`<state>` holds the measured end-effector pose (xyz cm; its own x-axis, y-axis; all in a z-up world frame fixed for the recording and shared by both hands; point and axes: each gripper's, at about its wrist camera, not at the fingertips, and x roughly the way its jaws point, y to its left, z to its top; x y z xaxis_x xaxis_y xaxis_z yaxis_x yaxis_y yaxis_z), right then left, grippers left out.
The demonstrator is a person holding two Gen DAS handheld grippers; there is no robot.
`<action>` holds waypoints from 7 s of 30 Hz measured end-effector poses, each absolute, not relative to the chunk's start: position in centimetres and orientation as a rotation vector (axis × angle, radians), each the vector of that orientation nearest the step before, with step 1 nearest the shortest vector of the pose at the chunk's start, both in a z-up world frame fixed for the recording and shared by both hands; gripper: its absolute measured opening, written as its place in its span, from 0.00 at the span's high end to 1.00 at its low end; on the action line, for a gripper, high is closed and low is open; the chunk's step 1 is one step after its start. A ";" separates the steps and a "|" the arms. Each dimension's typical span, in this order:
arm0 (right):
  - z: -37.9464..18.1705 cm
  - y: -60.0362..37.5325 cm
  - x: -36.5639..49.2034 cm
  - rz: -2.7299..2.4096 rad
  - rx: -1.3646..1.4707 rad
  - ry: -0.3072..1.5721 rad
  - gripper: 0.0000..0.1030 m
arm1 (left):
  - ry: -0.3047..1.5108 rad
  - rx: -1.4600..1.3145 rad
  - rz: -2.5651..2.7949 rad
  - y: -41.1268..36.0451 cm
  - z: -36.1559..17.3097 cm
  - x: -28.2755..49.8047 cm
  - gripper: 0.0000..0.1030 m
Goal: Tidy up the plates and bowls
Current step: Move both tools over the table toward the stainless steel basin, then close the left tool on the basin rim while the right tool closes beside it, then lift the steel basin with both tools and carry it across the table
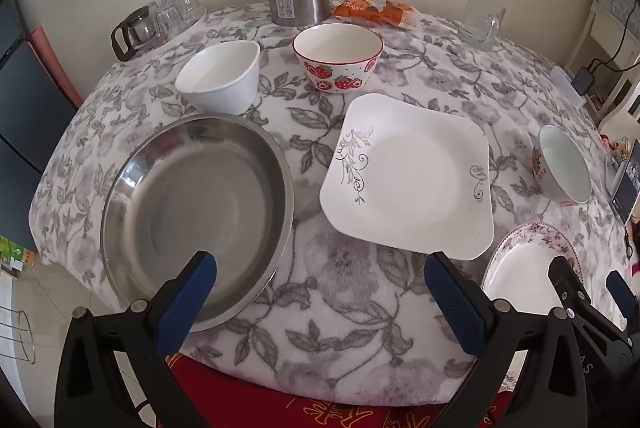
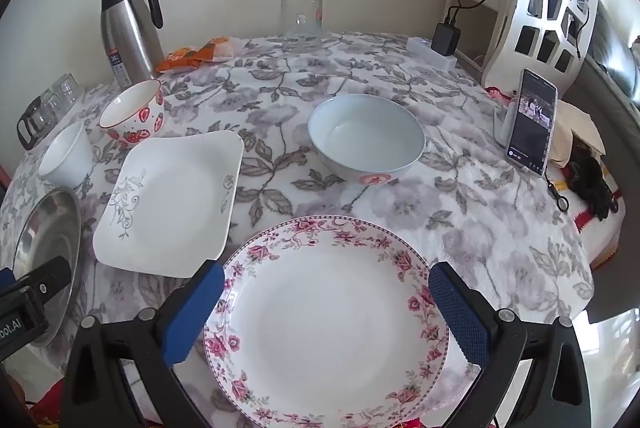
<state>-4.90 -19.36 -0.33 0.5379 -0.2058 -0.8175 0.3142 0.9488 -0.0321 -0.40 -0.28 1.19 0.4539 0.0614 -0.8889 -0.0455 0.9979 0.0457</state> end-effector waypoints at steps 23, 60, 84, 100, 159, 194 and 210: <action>-0.7 -19.6 -4.6 -0.308 0.118 0.988 0.00 | 1.098 0.032 0.072 -0.5 1.2 -0.4 0.00; -0.8 -19.6 -4.5 -0.306 0.120 0.999 0.00 | 1.130 0.029 0.083 -0.1 0.6 -0.2 0.00; -1.1 -16.5 -3.8 -0.261 0.085 1.039 0.00 | 1.150 -0.052 0.115 3.0 0.5 0.5 0.00; -2.2 -9.4 -2.0 -0.110 0.042 1.095 0.00 | 1.069 -0.362 0.338 13.5 0.9 0.1 0.00; -7.0 1.9 6.5 0.350 0.266 1.140 0.67 | 1.042 -0.553 0.280 27.3 -8.1 1.4 0.00; -4.1 -0.7 4.5 0.396 0.283 1.071 0.82 | 0.998 -0.493 0.337 26.1 -3.4 -0.3 0.82; -0.2 -7.8 2.7 0.358 0.354 0.927 0.82 | 0.956 -0.398 0.260 19.8 1.7 0.5 0.82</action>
<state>2.72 -7.77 -0.24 0.5504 0.4443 -0.7068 -0.1454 0.8847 0.4429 0.46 19.79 1.67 0.5541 0.0404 -0.8315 -0.3864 0.8972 -0.2139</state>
